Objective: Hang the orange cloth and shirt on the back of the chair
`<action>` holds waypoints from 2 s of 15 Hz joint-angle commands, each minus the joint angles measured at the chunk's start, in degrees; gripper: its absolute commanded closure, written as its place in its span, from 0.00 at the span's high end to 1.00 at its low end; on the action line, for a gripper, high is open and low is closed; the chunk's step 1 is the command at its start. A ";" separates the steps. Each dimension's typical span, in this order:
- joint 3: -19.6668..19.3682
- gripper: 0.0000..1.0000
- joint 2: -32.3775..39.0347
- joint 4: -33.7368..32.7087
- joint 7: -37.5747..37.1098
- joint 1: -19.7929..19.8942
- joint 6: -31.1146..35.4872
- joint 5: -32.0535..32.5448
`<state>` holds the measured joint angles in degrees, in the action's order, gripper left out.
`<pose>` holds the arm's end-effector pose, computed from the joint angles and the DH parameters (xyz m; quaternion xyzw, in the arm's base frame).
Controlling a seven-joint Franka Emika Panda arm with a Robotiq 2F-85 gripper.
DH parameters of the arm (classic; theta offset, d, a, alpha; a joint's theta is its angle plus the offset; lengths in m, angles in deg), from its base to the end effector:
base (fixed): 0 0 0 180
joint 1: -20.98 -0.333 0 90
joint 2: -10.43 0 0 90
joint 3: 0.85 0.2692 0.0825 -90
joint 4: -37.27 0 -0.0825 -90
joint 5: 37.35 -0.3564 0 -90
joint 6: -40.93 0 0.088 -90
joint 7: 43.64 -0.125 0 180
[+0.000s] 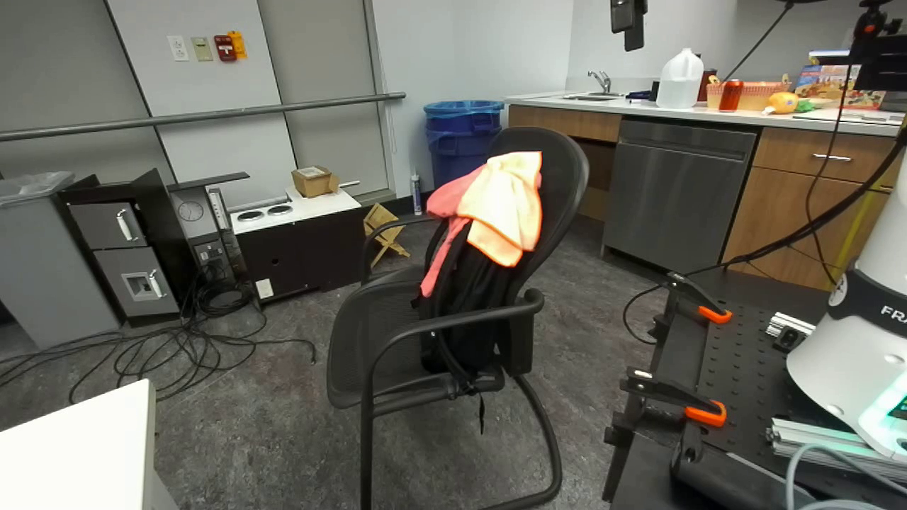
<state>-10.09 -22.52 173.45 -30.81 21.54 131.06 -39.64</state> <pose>0.3423 -0.0562 0.4588 -0.9902 -0.0416 0.1034 0.0836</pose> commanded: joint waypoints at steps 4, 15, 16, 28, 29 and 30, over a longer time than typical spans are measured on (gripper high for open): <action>-0.16 1.00 2.13 -1.07 2.00 1.96 12.38 7.33; -0.46 1.00 7.30 -1.35 0.49 3.45 29.82 6.37; -0.48 1.00 7.45 -1.54 0.49 3.52 29.88 6.38; -1.74 1.00 18.58 -6.59 0.36 3.81 34.67 4.65; -1.84 1.00 20.30 -7.35 0.27 4.05 35.40 4.64; -2.00 1.00 22.42 -8.35 0.05 4.44 35.96 4.72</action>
<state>-11.63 -6.43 169.32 -30.95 24.79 165.55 -33.65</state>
